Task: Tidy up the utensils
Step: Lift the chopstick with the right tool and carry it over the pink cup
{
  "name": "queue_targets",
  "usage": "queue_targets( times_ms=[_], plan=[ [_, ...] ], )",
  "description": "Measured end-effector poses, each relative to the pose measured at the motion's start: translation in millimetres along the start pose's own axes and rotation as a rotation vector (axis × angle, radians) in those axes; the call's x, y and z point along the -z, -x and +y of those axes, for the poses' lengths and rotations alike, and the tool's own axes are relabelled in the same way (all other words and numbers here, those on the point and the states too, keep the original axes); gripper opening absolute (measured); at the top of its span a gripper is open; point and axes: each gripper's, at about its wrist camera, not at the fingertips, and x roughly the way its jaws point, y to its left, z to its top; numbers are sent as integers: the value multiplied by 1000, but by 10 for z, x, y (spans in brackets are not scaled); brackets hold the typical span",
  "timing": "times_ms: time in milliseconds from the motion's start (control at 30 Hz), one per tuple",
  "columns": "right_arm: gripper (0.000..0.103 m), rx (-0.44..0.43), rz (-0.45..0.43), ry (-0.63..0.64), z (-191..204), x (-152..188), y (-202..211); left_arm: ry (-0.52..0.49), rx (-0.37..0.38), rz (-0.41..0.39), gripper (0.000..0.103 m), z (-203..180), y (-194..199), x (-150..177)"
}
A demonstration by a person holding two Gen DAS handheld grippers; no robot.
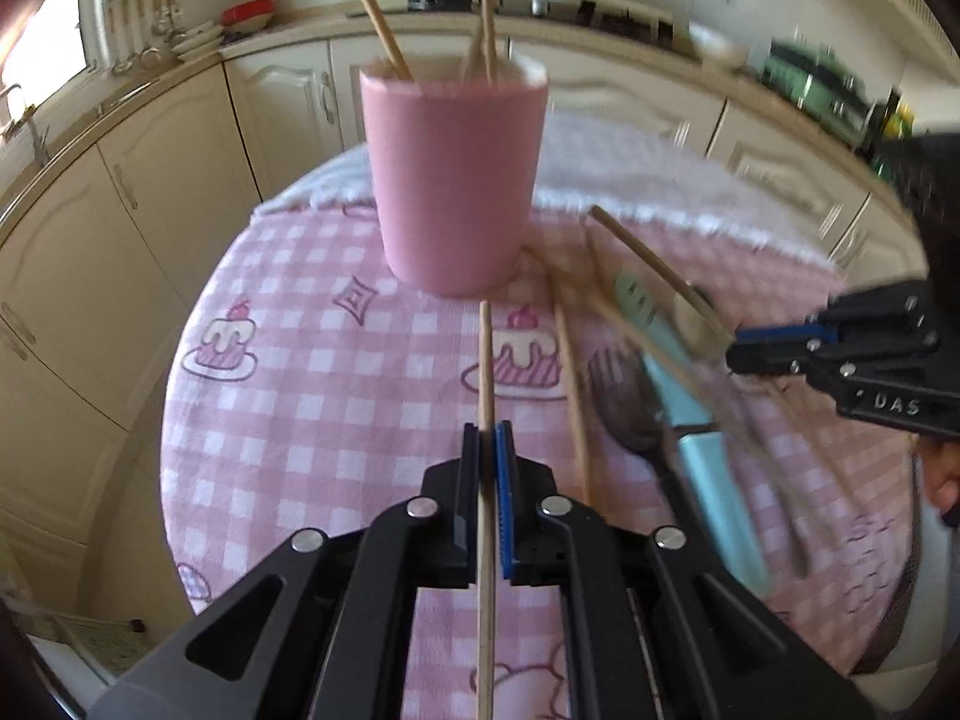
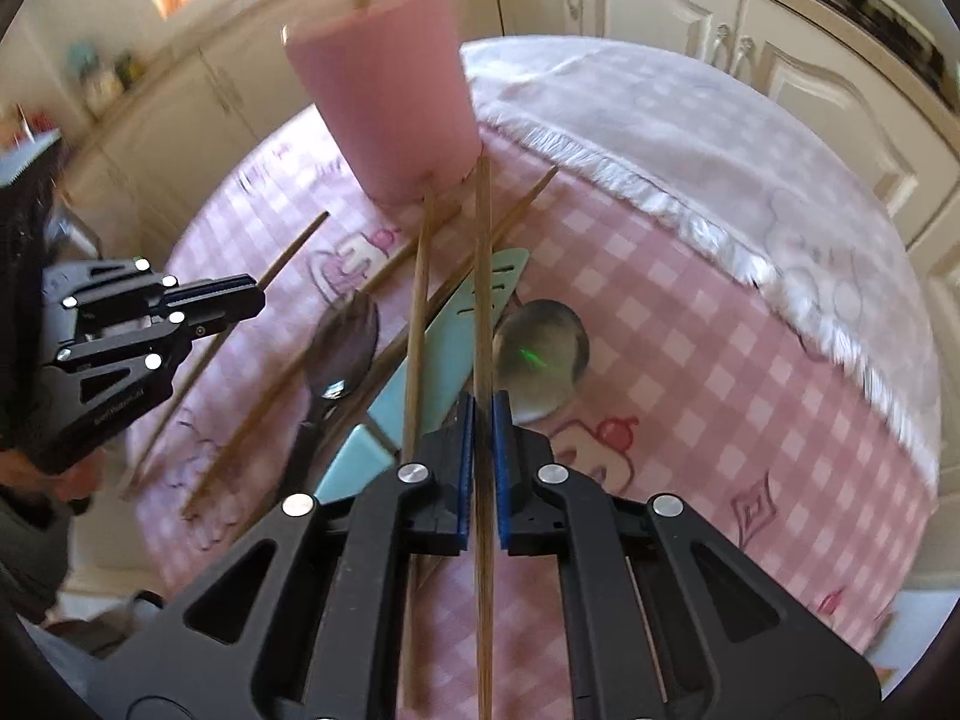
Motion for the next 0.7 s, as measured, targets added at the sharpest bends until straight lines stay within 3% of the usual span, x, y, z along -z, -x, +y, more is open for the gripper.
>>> queue_targets(
  times_ms=[333,700],
  plan=[
    [6,-111,-299,-105,-92,-3,584,38,86,-287,5,-44,734,-170],
    [6,-167,-621,-105,194,-599,1100,81,80,-634,5,6,1325,-822]
  ],
)
